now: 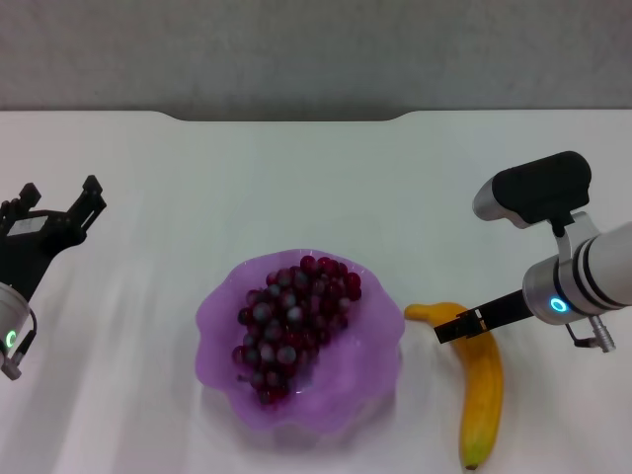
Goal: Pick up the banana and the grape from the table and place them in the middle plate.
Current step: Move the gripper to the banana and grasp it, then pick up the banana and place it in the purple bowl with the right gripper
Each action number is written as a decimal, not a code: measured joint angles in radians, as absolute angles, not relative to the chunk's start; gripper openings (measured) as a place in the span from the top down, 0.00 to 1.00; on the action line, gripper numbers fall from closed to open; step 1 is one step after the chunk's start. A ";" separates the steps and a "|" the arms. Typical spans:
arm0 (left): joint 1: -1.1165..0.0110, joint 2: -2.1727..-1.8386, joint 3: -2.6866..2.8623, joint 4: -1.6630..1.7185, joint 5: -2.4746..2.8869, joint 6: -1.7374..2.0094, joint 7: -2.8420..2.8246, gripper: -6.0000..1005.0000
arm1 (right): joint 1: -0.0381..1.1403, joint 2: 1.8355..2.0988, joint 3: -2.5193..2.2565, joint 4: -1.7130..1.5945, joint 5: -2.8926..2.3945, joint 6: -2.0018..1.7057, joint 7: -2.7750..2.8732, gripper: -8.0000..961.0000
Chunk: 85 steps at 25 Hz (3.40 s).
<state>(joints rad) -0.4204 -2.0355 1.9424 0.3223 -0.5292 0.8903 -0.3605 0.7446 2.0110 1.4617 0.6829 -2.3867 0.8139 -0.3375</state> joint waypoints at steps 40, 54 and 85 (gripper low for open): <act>-0.423 -2.034 1.940 0.322 -0.530 0.888 -0.360 0.11 | 0.736 2.011 1.362 0.680 -2.348 0.750 -0.338 0.45; -0.421 -2.032 1.938 0.312 -0.529 0.863 -0.360 0.11 | 0.530 2.004 1.519 1.103 -2.492 1.018 -0.333 0.43; -0.439 -2.038 1.947 0.310 -0.529 0.861 -0.359 0.11 | 0.559 2.009 1.480 1.003 -1.954 0.624 -0.693 0.38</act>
<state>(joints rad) -0.4391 -2.0383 1.9473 0.3098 -0.5289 0.8609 -0.3589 0.5587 2.0094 1.4801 1.0028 -1.9544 0.6238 -0.6930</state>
